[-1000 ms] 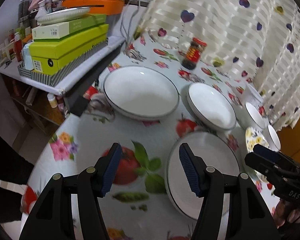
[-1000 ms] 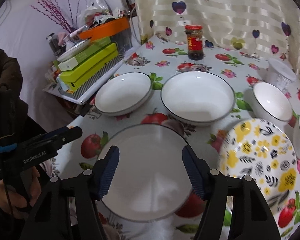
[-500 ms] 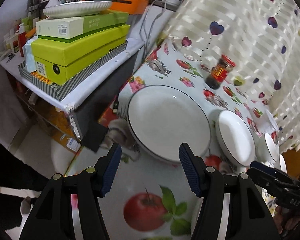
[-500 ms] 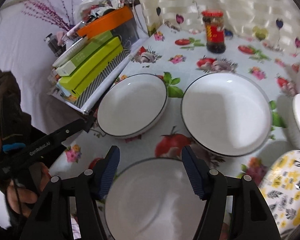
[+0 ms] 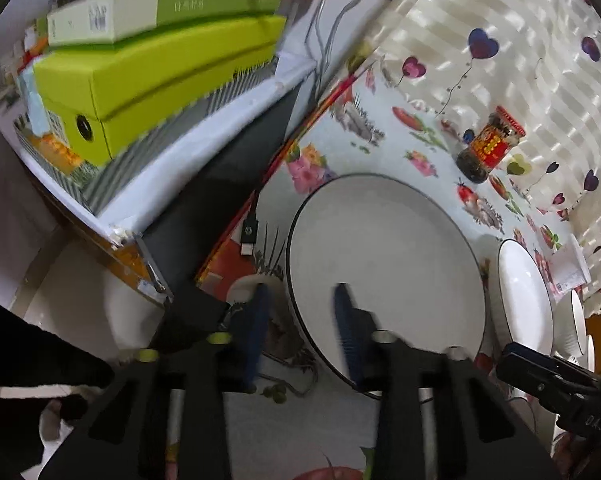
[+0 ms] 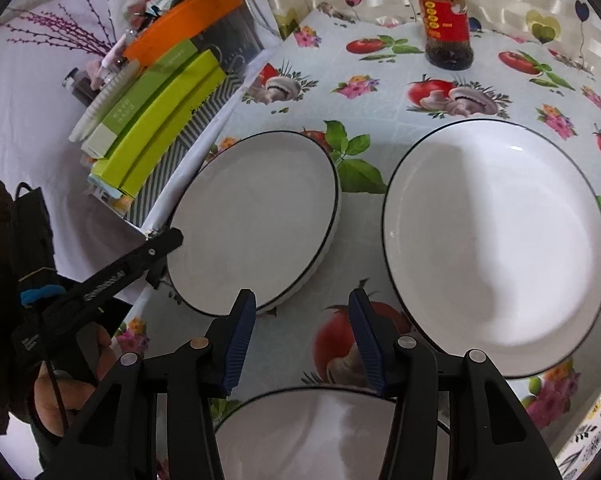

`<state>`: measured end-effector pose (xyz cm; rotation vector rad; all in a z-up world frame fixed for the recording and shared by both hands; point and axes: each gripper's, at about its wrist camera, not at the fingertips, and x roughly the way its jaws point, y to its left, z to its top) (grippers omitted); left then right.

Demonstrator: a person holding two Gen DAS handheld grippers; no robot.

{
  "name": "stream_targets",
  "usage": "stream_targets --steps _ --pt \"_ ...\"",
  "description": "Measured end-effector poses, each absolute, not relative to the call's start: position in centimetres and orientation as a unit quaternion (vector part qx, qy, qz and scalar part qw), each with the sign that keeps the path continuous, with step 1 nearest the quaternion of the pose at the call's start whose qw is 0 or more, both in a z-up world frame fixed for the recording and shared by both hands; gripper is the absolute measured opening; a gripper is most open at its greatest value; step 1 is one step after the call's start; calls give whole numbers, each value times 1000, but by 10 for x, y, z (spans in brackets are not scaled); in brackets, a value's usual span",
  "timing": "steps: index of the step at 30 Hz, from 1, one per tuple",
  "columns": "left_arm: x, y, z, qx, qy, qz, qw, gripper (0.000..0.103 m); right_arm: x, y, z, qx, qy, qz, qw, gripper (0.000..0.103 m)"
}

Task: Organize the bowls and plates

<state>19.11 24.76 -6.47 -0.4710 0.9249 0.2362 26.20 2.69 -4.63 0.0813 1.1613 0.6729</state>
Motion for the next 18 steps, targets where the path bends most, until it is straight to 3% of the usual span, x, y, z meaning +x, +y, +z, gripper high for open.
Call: stream_targets --steps 7,9,18 --pt "191 248 -72 -231 448 103 858 15 277 37 -58 39 546 304 780 48" --pt "190 250 -73 -235 450 97 856 15 280 39 -60 39 548 303 778 39" --pt "164 248 -73 -234 464 66 852 14 278 39 -64 37 554 305 774 34"
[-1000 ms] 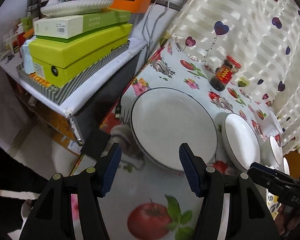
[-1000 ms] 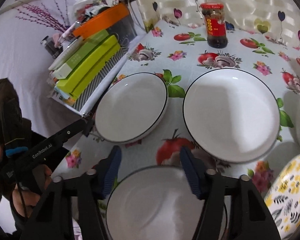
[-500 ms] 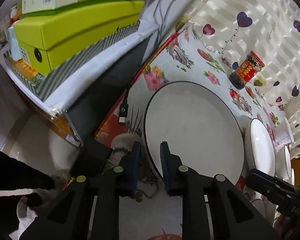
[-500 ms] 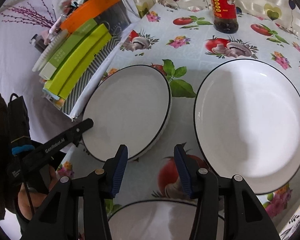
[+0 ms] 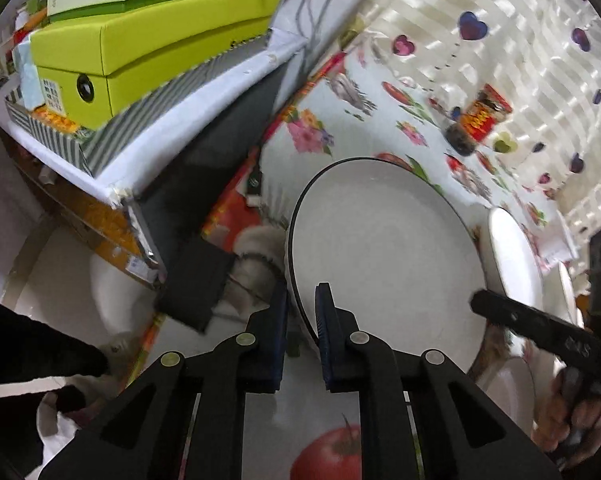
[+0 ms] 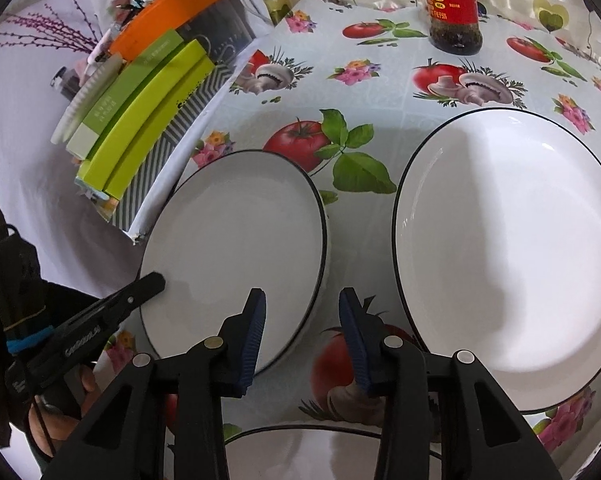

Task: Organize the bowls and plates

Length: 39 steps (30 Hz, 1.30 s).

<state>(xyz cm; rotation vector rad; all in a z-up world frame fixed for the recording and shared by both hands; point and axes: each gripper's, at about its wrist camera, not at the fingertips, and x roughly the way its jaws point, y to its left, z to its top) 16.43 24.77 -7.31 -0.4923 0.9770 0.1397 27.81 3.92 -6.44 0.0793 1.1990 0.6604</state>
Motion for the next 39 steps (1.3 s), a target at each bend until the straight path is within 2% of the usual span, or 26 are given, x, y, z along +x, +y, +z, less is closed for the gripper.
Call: stream_targets --steps 2,14,16,20,39 --pt "162 242 -72 -224 467 65 853 14 277 39 -65 33 556 303 773 30" --pt "161 239 -71 -222 470 74 851 15 273 40 -68 19 567 303 766 30" --pt "160 239 -72 -224 468 74 851 15 273 40 -70 20 568 303 766 28" --pt "160 241 -72 -233 468 73 849 15 276 38 -73 19 568 295 768 16" --pt "160 239 -66 -236 455 72 855 15 276 40 -73 -1 555 293 778 14"
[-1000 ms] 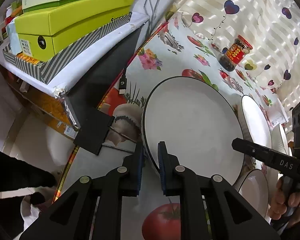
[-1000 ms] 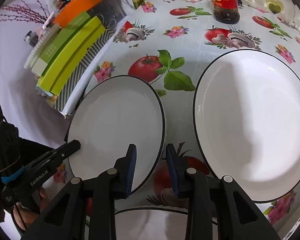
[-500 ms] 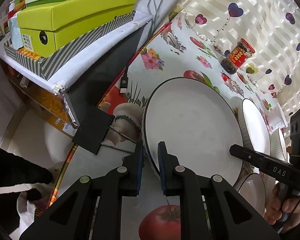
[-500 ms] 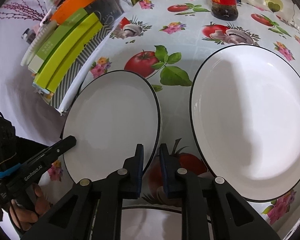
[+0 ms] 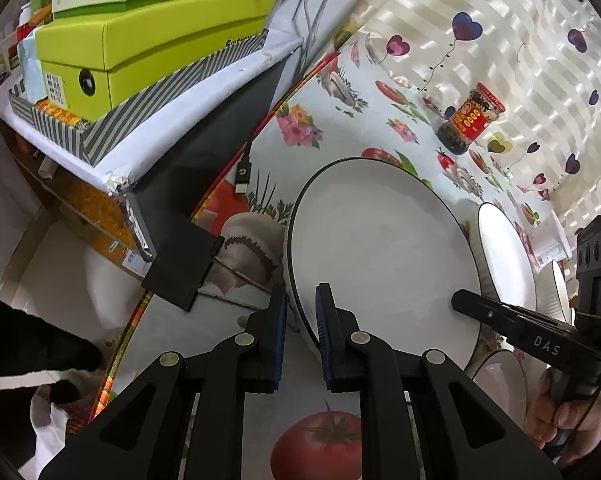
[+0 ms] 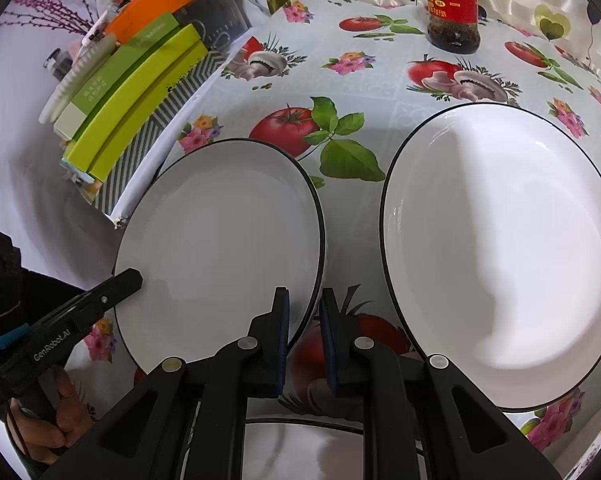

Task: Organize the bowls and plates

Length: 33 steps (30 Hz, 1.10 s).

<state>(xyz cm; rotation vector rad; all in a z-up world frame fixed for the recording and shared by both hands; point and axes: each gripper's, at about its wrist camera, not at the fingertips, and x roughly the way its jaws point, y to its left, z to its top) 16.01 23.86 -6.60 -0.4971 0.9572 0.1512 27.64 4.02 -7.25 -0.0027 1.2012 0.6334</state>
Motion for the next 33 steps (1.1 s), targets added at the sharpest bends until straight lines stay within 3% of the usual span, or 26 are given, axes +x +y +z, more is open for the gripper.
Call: stream_targets --steps 16,33 --pt "148 215 -40 -223 462 63 856 15 259 18 -36 2 543 290 789 14" --pt "98 132 -25 -184 481 13 857 15 182 -68 -25 24 546 250 799 14"
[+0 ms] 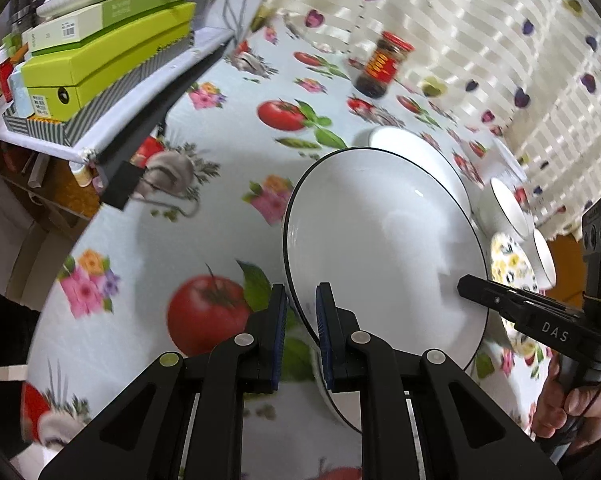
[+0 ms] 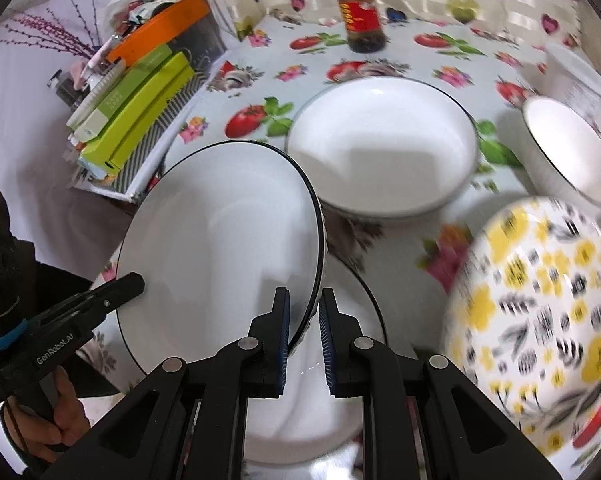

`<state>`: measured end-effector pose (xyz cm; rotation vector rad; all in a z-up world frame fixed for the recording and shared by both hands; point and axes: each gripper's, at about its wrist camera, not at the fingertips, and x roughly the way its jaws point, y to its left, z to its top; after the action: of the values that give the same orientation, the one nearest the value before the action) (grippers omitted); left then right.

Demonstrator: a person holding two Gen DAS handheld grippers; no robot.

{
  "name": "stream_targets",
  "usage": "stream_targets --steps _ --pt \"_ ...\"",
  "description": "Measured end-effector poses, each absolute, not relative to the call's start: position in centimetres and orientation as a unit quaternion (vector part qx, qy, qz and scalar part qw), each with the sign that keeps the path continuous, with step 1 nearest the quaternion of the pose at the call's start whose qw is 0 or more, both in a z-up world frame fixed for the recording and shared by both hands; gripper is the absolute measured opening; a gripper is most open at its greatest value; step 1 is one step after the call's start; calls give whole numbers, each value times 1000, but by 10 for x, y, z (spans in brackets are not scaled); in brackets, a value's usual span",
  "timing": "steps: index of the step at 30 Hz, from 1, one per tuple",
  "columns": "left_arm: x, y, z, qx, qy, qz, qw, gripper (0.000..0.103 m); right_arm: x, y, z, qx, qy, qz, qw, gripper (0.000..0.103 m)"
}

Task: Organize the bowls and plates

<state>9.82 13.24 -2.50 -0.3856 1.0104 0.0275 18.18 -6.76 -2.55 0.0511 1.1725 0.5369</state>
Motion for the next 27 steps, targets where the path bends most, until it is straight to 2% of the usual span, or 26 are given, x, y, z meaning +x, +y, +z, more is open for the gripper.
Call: stream_targets --steps 18,27 --pt "72 97 -43 -159 506 7 847 15 146 -102 -45 28 564 231 793 14" --pt "70 97 -48 -158 511 6 845 16 142 -93 -44 -7 554 221 803 14"
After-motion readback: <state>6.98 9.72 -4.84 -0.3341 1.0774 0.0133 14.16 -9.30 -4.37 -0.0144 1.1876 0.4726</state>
